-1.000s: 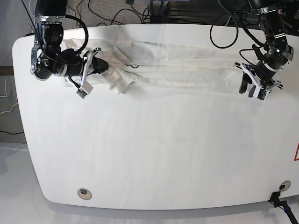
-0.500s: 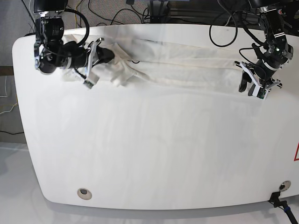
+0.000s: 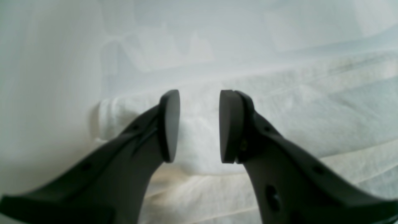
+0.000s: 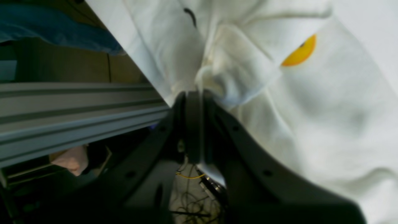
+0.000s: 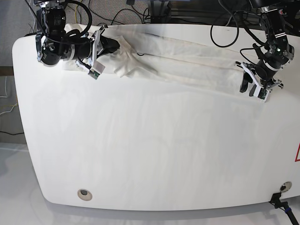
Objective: Fold the T-shirt properly
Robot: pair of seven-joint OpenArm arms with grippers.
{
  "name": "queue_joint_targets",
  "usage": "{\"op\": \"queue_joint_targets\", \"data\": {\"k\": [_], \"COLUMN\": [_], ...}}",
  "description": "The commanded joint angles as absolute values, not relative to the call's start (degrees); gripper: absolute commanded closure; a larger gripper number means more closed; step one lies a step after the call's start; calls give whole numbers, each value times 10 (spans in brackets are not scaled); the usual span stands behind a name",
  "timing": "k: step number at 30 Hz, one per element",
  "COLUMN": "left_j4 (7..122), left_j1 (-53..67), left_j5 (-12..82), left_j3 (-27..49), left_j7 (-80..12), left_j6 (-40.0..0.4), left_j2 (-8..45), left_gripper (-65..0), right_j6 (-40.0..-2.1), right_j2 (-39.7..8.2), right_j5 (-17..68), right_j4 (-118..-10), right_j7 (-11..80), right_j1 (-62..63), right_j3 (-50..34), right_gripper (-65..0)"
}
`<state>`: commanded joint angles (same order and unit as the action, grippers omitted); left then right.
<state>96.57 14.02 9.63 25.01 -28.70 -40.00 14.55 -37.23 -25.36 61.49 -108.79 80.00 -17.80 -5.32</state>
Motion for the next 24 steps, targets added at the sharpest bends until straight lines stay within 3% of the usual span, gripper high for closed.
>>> {"op": "queue_joint_targets", "data": {"k": [10, 15, 17, 19, 24], "left_j4": [947, 946, 947, 947, 947], "left_j1": [138, 138, 138, 138, 138], "left_j5": [96, 96, 96, 96, 96], "left_j3": [250, 250, 250, 250, 249], "left_j7": [-287, -287, -287, -287, -287], "left_j6": [-400, -400, -400, -400, -400], "left_j2": [145, 145, 145, 145, 146], "left_gripper": [-199, -199, -199, -199, -199], "right_j6": [-369, -369, -369, -370, -373], "right_j2": [-308, -308, -308, -308, -308], "right_j5": [615, 615, 615, 615, 617], "right_j4": [-1088, -1088, -1088, -1088, -1111], "right_j7": [800, 800, 800, 800, 800], "right_j1": [-189, -186, -179, -178, -157], "right_j3": [7, 15, 16, 15, 13], "right_gripper": [-14, -300, -376, -406, -406]}}
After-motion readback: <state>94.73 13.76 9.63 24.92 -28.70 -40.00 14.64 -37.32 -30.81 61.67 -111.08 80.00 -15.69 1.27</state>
